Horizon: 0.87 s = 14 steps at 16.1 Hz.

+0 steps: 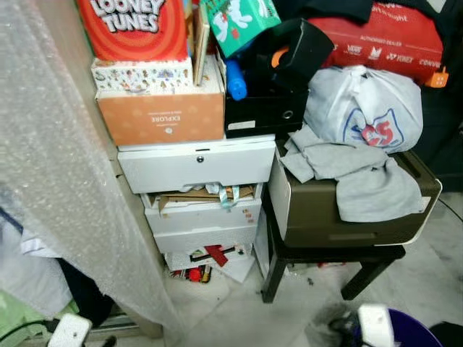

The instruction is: Clean up the room

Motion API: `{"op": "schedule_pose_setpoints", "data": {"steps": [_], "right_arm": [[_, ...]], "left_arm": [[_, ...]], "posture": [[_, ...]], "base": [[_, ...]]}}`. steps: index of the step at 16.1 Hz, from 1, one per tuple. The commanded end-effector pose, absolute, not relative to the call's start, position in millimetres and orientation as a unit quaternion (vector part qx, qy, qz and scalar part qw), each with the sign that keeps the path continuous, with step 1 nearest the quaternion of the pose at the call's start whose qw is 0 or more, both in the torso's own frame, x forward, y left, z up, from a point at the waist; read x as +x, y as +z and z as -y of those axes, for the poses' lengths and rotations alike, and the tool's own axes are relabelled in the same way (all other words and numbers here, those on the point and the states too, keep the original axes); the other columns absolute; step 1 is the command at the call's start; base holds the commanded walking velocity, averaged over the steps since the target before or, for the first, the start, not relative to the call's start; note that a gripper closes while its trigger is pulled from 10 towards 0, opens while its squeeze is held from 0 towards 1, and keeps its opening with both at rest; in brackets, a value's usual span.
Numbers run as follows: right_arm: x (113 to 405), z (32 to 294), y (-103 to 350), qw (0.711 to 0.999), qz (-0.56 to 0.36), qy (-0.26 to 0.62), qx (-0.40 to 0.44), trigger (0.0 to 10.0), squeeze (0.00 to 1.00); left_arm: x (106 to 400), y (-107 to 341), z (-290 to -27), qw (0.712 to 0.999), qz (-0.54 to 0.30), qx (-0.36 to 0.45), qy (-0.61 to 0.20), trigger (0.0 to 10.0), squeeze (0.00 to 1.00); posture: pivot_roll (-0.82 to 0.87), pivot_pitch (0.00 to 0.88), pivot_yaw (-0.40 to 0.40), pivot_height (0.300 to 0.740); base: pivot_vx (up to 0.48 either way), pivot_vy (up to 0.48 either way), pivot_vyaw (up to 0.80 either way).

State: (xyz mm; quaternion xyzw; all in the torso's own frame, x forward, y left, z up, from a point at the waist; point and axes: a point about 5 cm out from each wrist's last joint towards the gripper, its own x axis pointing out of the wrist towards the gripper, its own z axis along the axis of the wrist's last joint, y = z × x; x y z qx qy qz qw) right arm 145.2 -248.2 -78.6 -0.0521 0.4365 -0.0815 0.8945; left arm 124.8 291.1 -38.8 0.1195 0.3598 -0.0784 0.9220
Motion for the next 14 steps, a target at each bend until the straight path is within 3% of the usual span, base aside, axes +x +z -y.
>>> {"op": "schedule_pose_setpoints", "data": {"steps": [1,3,5,9,11,14], "right_arm": [[142,246,-82,0.891,-0.445,-0.076,-0.053,10.0,0.0],[133,242,-89,0.882,-0.463,-0.064,-0.06,10.0,0.0],[121,232,-96,0.875,-0.475,-0.048,-0.079,10.0,0.0],[111,219,-102,0.871,-0.483,-0.036,-0.084,10.0,0.0],[124,228,-96,0.875,-0.473,-0.025,-0.098,10.0,0.0],[126,230,-95,0.875,-0.471,-0.023,-0.107,10.0,0.0]], "left_arm": [[130,-38,-293,0.924,-0.352,0.127,-0.072,10.0,0.0],[141,-36,-291,0.93,-0.335,0.135,-0.074,10.0,0.0],[150,-31,-301,0.913,-0.345,0.187,-0.111,10.0,0.0],[140,-24,-323,0.872,-0.402,0.208,-0.187,10.0,0.0],[136,-19,-338,0.841,-0.435,0.239,-0.218,10.0,0.0],[162,6,-356,0.801,-0.439,0.316,-0.257,10.0,0.0]], "posture": [[-0.05,0.006,0.001,0.74],[-0.05,0.0,0.005,0.74],[-0.04,0.0,0.009,0.74],[-0.02,0.0,0.012,0.74],[-0.01,0.0,0.013,0.74],[-0.01,0.0,0.011,0.74]], "base": [[0.0,0.0,0.0],[0.0,0.0,0.0],[0.0,0.0,0.0],[0.0,0.0,0.0],[0.0,0.0,0.0],[0.0,0.0,0.0]]}}
